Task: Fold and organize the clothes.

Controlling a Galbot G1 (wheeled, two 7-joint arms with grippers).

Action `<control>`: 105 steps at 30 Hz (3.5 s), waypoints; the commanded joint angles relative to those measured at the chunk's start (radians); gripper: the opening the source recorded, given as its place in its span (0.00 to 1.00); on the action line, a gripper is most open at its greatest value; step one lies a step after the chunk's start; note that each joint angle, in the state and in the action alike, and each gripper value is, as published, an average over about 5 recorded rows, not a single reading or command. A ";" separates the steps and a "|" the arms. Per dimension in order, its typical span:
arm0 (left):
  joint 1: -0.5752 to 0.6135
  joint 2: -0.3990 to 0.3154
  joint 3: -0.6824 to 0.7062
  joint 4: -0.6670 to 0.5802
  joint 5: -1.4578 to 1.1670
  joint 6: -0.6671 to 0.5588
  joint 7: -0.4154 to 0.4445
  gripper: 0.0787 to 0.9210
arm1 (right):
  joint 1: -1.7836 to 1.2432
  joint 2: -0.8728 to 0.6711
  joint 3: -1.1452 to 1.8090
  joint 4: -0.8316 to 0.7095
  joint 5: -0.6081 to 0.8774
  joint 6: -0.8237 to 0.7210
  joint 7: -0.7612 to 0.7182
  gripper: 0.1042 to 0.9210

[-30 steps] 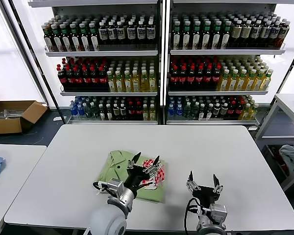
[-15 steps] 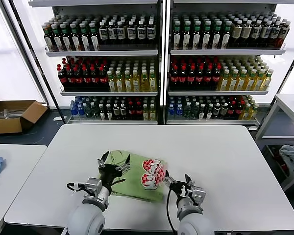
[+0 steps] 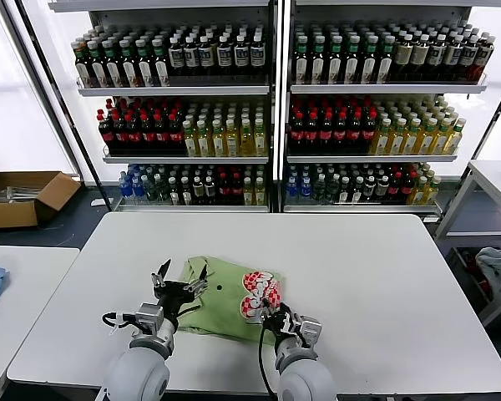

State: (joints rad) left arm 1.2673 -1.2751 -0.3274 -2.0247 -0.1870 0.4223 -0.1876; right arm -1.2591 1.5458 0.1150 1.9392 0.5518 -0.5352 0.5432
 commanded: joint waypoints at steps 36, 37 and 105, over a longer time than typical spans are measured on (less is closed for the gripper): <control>0.036 -0.036 0.012 -0.011 0.021 0.001 -0.017 0.88 | 0.074 -0.234 0.057 0.132 -0.409 0.050 -0.198 0.40; 0.038 -0.038 0.015 -0.010 0.023 0.001 -0.017 0.88 | 0.080 -0.220 0.040 0.117 -0.410 0.072 -0.197 0.44; 0.105 -0.067 -0.039 -0.058 -0.035 -0.124 -0.013 0.88 | -0.255 -0.226 0.293 0.239 -0.494 0.185 -0.114 0.88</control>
State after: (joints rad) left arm 1.3708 -1.3359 -0.3619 -2.0829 -0.1693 0.3398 -0.1989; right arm -1.3766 1.3795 0.2764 2.0824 0.0997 -0.3532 0.4422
